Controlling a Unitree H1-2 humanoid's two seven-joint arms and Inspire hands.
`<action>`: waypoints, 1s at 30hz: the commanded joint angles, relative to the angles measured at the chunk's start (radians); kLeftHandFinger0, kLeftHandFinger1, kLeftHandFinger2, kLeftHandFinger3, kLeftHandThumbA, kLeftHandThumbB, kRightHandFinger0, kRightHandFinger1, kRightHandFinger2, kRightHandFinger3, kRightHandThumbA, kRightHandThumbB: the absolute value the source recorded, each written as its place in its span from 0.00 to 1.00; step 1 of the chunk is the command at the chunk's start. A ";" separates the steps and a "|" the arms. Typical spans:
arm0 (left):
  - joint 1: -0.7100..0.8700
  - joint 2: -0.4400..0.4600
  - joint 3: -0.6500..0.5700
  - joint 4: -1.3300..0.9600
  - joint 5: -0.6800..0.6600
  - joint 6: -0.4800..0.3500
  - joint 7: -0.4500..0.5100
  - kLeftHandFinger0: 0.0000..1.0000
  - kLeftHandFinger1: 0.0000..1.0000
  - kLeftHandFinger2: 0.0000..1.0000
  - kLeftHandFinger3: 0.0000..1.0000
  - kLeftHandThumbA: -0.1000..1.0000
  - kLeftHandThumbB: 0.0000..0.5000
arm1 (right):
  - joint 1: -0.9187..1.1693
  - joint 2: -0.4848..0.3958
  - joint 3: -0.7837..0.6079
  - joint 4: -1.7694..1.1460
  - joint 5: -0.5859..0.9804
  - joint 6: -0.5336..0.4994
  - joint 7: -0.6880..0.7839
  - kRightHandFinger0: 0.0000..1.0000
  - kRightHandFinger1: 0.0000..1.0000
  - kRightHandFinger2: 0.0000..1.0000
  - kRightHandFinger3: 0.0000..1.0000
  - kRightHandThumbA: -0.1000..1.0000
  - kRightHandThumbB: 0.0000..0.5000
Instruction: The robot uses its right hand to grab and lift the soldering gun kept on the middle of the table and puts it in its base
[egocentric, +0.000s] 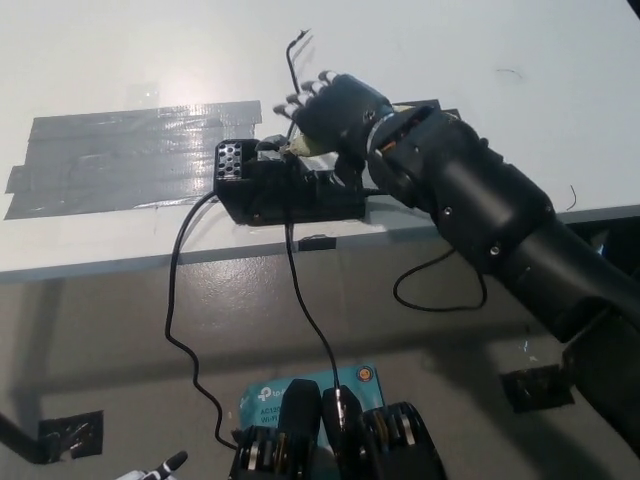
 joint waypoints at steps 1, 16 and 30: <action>0.008 0.016 0.009 0.001 -0.009 -0.019 -0.010 0.11 0.32 0.45 0.64 1.00 1.00 | -0.029 0.019 -0.047 -0.072 0.066 0.064 0.035 1.00 1.00 1.00 1.00 0.76 1.00; 0.024 0.012 0.022 0.041 -0.021 -0.061 -0.004 0.12 0.32 0.46 0.62 1.00 1.00 | 0.052 -0.029 -0.154 -0.589 0.193 0.227 0.336 1.00 1.00 1.00 1.00 0.89 1.00; 0.065 0.013 0.050 0.032 -0.044 -0.063 0.008 0.12 0.31 0.44 0.64 1.00 1.00 | 0.515 -0.488 -0.716 -1.492 0.560 0.487 0.480 1.00 1.00 1.00 1.00 0.73 1.00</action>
